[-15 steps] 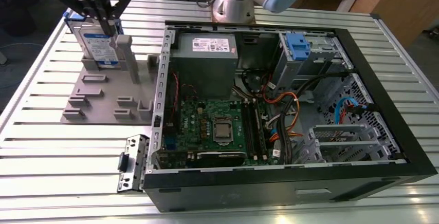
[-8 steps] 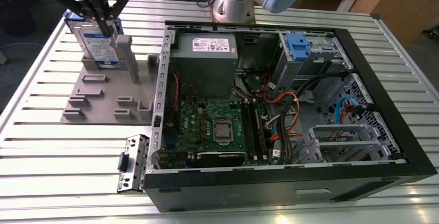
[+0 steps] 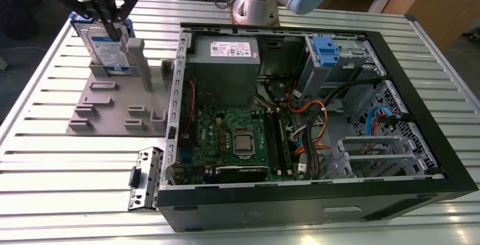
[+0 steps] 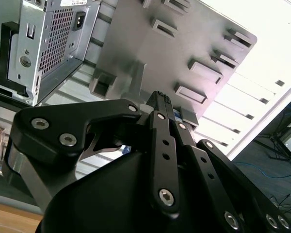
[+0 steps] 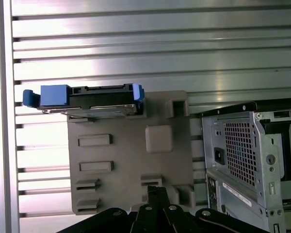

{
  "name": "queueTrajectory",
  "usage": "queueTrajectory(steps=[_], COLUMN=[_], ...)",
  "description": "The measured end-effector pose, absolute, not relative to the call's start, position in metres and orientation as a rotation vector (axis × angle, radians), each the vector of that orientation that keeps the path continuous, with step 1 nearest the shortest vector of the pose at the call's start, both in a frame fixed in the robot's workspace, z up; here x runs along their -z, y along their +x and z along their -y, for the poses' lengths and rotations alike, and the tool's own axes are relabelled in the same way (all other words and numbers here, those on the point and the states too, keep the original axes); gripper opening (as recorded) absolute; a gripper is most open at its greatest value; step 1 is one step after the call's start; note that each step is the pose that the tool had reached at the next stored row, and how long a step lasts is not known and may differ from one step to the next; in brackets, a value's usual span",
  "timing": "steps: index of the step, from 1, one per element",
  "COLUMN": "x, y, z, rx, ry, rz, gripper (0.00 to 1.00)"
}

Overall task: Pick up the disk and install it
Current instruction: 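Reach for the disk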

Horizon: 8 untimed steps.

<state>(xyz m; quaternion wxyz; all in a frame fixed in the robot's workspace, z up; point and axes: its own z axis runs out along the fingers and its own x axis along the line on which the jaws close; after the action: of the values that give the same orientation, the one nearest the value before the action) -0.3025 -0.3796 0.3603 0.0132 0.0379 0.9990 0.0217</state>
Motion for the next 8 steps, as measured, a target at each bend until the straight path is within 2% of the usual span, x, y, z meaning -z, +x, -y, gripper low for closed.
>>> queueTrajectory(steps=[8], x=[-0.3583], y=[-0.3078], z=[0.3782], rx=[-0.068], ry=[0.118], rz=[-3.112], gripper=[0.1])
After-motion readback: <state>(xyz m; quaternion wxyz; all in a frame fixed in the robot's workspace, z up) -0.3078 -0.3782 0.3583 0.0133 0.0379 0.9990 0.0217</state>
